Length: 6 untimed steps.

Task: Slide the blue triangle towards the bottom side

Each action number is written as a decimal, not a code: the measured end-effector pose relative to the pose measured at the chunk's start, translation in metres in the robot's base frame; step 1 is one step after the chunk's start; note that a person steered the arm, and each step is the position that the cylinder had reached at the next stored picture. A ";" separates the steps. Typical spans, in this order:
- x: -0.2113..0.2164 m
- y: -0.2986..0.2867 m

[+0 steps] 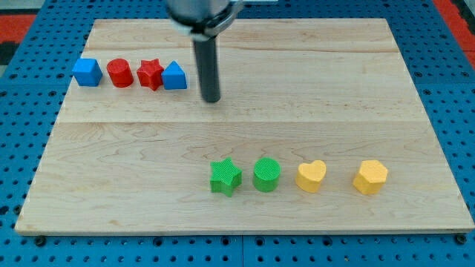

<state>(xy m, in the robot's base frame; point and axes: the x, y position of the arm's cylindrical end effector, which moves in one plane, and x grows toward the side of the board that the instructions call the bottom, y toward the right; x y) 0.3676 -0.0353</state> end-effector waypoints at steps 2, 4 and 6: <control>-0.045 -0.067; 0.019 -0.083; 0.054 -0.134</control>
